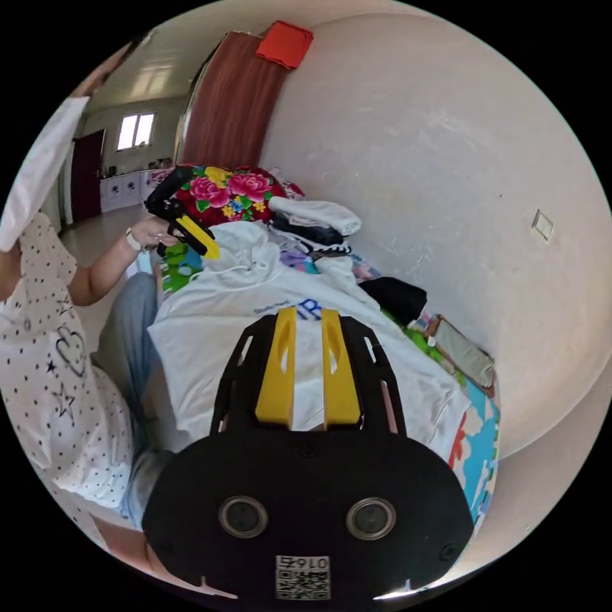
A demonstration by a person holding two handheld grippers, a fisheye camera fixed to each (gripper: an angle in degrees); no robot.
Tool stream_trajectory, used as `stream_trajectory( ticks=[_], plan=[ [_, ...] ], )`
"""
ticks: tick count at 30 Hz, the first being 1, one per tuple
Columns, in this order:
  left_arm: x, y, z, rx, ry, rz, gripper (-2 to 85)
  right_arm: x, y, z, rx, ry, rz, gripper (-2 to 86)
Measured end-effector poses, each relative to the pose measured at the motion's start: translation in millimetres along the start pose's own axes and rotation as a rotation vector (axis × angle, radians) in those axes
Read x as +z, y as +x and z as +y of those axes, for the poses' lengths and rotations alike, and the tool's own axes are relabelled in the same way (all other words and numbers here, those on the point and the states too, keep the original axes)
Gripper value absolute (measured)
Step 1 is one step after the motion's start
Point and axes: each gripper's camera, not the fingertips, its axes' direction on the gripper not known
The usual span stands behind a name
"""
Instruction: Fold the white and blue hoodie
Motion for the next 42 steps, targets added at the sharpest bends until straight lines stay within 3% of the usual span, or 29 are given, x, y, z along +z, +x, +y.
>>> stream_trajectory(
  ticks=[4, 9, 15, 17, 18, 22, 26, 28, 31, 35, 40, 42],
  plan=[
    [24, -46, -52, -0.187, 0.117, -0.086, 4.3, 81, 50, -88, 0.003, 0.086, 0.113, 11.4],
    [67, -64, -64, -0.282, 0.134, 0.029, 5.2, 236, 73, -160, -0.035, -0.189, -0.1, 13.5],
    [61, -81, -39, -0.315, 0.187, 0.116, 4.3, 362, 54, -196, -0.114, -0.443, -0.055, 12.3],
    [55, -90, -43, -0.316, 0.171, 0.096, 4.5, 389, 54, -208, -0.109, -0.565, 0.06, 5.1],
    [51, -94, -49, -0.294, 0.154, 0.079, 5.2, 391, 56, -211, -0.1, -0.577, 0.085, 2.4],
    [40, -103, -70, -0.253, 0.155, -0.076, 9.9, 327, 88, -233, -0.023, -0.313, 0.063, 0.6],
    [36, -103, -101, -0.231, 0.256, -0.213, 15.3, 230, 120, -220, -0.078, -0.038, -0.16, 0.2],
    [41, -101, -117, -0.222, 0.294, -0.223, 16.3, 199, 126, -204, -0.141, 0.002, -0.228, 0.2],
    [62, -97, -151, -0.141, 0.301, -0.124, 14.9, 167, 128, -176, -0.246, 0.01, -0.297, 0.3],
    [108, -106, -194, -0.029, 0.072, 0.151, 0.7, 157, 129, -147, -0.273, -0.084, -0.292, 0.7],
    [82, -122, -211, -0.083, 0.099, 0.252, -0.8, 176, 139, -111, -0.187, -0.266, -0.077, 2.5],
    [58, -111, -226, -0.021, 0.055, 0.225, -0.8, 176, 144, -103, -0.135, -0.254, -0.074, 4.2]
  ],
)
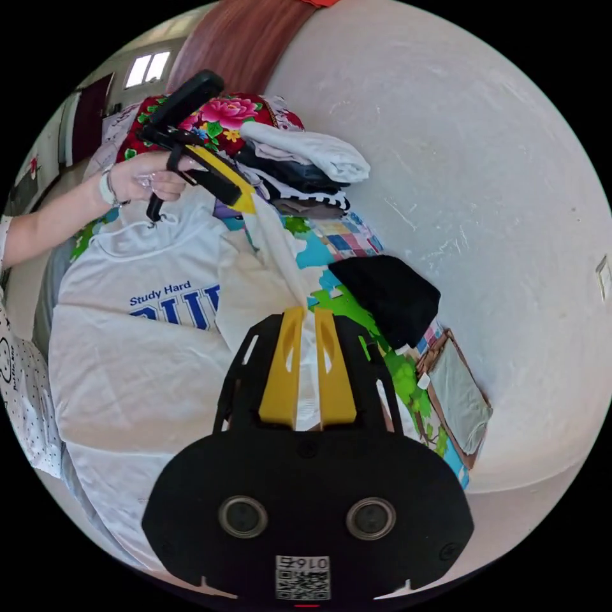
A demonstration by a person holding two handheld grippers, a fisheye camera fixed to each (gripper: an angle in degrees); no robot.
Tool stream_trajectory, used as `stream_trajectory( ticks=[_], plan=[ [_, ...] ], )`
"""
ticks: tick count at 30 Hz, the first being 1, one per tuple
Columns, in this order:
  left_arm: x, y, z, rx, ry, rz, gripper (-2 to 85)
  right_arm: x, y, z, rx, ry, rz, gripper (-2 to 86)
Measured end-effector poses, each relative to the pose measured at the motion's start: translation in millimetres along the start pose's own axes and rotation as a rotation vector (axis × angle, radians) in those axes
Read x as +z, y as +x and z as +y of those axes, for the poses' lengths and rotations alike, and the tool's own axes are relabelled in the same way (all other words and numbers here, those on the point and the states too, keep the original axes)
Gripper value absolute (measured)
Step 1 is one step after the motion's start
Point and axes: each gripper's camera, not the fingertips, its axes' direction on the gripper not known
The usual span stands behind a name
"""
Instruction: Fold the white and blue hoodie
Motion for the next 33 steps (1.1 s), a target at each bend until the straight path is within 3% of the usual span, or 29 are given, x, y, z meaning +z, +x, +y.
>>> stream_trajectory(
  ticks=[5, 10, 12, 16, 19, 22, 26, 29, 31, 33],
  plan=[
    [-28, 22, -20, -0.046, -0.07, 0.098, -0.1, -22, 11, 14, 0.222, 0.106, -0.056, 9.5],
    [-7, 9, -13, -0.068, -0.3, -0.073, 8.9, -59, -24, 38, 0.194, 0.222, -0.074, 8.0],
    [7, -5, -1, -0.1, -0.347, -0.215, 14.2, -67, -41, 46, 0.177, 0.188, -0.139, 8.6],
    [39, -1, 10, -0.011, -0.415, -0.141, 15.9, -62, -81, 58, 0.135, 0.01, -0.314, 10.7],
    [65, 17, 15, 0.08, -0.459, -0.101, 15.6, -66, -104, 71, 0.149, -0.013, -0.338, 11.2],
    [83, 30, 9, 0.159, -0.451, -0.184, 13.5, -82, -121, 84, 0.128, 0.014, -0.327, 11.1],
    [86, 32, -20, 0.218, -0.517, -0.245, 0.5, -106, -139, 101, 0.108, 0.028, -0.242, 10.5],
    [82, 25, -59, 0.174, -0.607, -0.019, -0.6, -122, -146, 114, 0.099, 0.039, -0.206, 10.3],
    [66, 9, -92, 0.062, -0.529, 0.177, -0.8, -130, -148, 122, 0.11, 0.055, -0.189, 10.2],
    [27, -34, -132, -0.229, -0.226, 0.502, -0.8, -137, -148, 129, 0.137, 0.075, -0.177, 10.2]
  ],
)
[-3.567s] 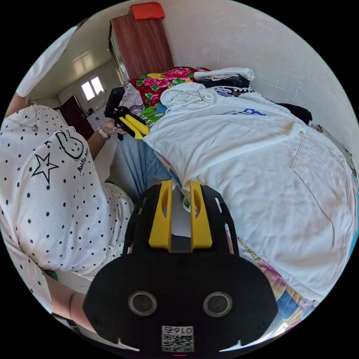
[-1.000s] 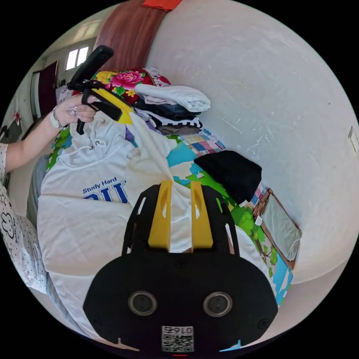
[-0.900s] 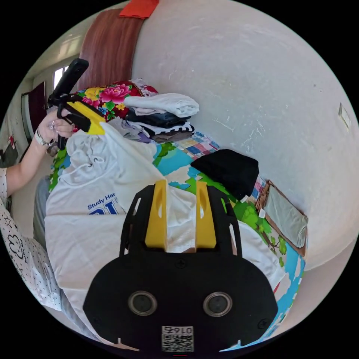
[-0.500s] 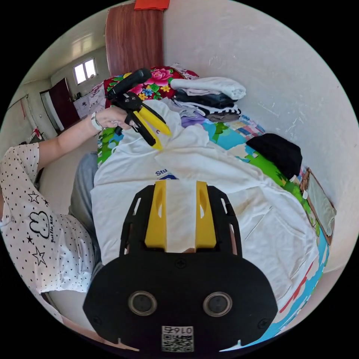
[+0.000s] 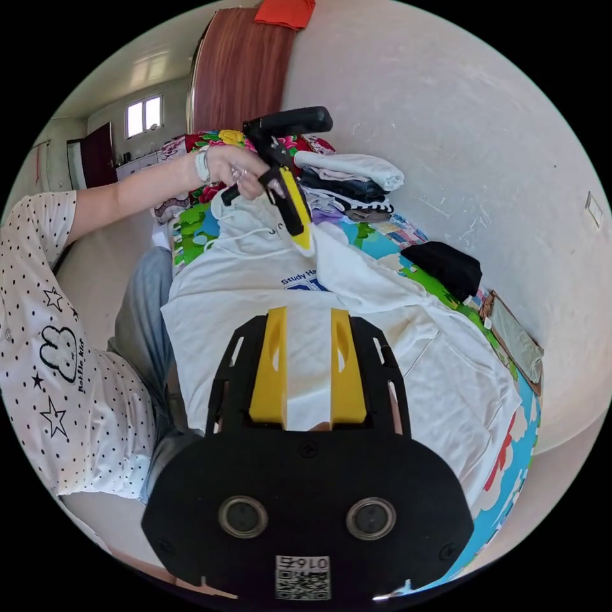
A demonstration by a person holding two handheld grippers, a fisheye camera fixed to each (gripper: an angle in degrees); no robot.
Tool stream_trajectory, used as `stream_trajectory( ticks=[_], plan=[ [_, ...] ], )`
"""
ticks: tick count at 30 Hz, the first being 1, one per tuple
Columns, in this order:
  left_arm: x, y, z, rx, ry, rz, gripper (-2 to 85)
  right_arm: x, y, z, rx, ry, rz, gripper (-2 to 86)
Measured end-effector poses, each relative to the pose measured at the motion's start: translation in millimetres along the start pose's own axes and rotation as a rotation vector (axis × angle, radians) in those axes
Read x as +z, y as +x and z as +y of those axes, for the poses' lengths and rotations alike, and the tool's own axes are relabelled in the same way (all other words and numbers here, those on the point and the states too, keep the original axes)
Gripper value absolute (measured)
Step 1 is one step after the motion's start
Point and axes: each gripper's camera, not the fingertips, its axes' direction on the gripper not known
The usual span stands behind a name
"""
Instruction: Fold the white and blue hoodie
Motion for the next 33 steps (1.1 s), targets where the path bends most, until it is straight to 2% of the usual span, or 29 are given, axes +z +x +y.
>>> stream_trajectory(
  ticks=[1, 2, 3, 5, 7, 11, 13, 19, 22, 24, 28, 33],
  plan=[
    [-15, -6, -3, -0.049, 0.103, 0.097, -0.8, -4, 0, 4, 0.019, 0.011, 0.001, 10.1],
    [-39, -19, -2, -0.131, 0.295, 0.284, -0.8, -8, 0, 9, 0.038, 0.02, 0.0, 10.0],
    [-48, -31, 4, -0.175, 0.415, 0.426, -0.7, -10, 0, 11, 0.047, 0.023, 0.0, 9.9],
    [-44, -42, 12, -0.201, 0.412, 0.492, -0.3, -16, -3, 21, 0.065, 0.02, 0.009, 9.9],
    [-29, -53, 22, -0.226, 0.318, 0.433, 0.6, -19, -6, 28, 0.063, 0.006, 0.028, 9.8],
    [13, -111, 72, -0.433, 0.163, 0.321, 8.1, -20, -11, 37, 0.072, -0.043, 0.067, 9.9],
    [25, -124, 92, -0.429, 0.102, 0.277, 9.6, -17, -12, 38, 0.094, -0.062, 0.078, 9.9],
    [53, -68, 122, -0.111, 0.035, 0.075, 10.6, 9, -30, 36, 0.033, -0.133, 0.123, 11.2],
    [83, -18, 131, 0.076, -0.035, -0.144, 10.7, 37, -46, 30, -0.051, -0.255, 0.187, 12.1],
    [110, 17, 139, 0.185, -0.072, -0.314, 10.8, 46, -55, 30, -0.088, -0.252, 0.21, 11.0],
    [135, 52, 150, 0.274, -0.054, -0.433, 10.3, 53, -62, 31, -0.133, -0.273, 0.332, 3.1],
    [136, 69, 167, 0.276, -0.012, -0.457, 9.3, 1, -55, 27, -0.079, -0.158, 0.368, 1.7]
  ],
)
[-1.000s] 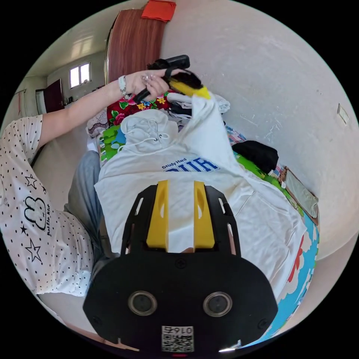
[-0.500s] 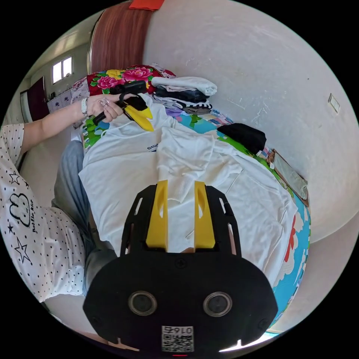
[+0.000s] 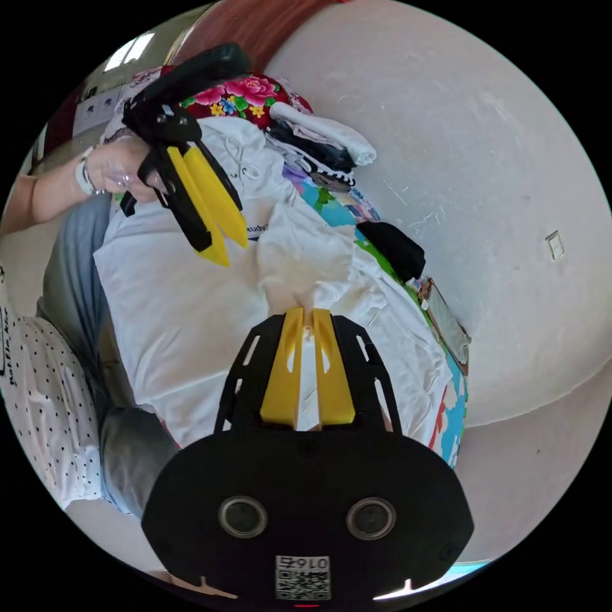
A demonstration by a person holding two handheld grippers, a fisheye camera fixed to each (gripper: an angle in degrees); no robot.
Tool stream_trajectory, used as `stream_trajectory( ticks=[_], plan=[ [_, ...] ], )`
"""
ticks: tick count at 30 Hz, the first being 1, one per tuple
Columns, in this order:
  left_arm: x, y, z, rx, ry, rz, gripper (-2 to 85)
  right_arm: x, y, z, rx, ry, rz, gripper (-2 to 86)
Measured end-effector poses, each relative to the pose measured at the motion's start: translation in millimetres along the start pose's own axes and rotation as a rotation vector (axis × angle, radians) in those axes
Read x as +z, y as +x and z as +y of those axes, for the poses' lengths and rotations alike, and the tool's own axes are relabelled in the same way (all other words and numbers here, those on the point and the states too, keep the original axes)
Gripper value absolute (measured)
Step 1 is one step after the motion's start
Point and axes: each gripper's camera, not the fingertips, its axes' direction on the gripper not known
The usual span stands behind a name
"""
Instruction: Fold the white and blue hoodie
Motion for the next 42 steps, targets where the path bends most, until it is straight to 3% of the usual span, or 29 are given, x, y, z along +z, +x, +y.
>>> stream_trajectory(
  ticks=[6, 11, 15, 18, 22, 31, 35, 42],
  plan=[
    [-13, -2, 27, -0.047, -0.037, -0.122, 9.3, -77, 38, 49, 0.051, 0.094, -0.116, 2.1],
    [-17, -12, 35, -0.105, -0.047, -0.134, 9.3, -65, 42, 94, -0.122, -0.029, -0.444, 6.2],
    [-18, -27, 16, -0.15, -0.023, -0.163, 8.6, -46, 86, 92, 0.015, 0.049, -0.465, 10.5],
    [-12, -38, -6, -0.148, -0.033, -0.351, 8.3, -15, 135, 73, 0.116, 0.142, -0.356, 10.9],
    [9, -49, -29, -0.115, -0.094, -0.448, 8.6, 64, 205, 25, 0.25, 0.119, -0.179, 10.8],
    [37, -93, -54, -0.208, -0.138, -0.394, 8.5, 257, 349, -61, 0.547, -0.1, -0.533, 10.7],
    [39, -105, -62, -0.192, -0.143, -0.35, 2.4, 320, 383, -82, 0.612, -0.206, -0.606, 8.8],
    [-3, -139, -83, -0.166, -0.077, -0.364, -0.3, 346, 432, -96, 0.636, -0.135, -0.675, 1.8]
  ],
)
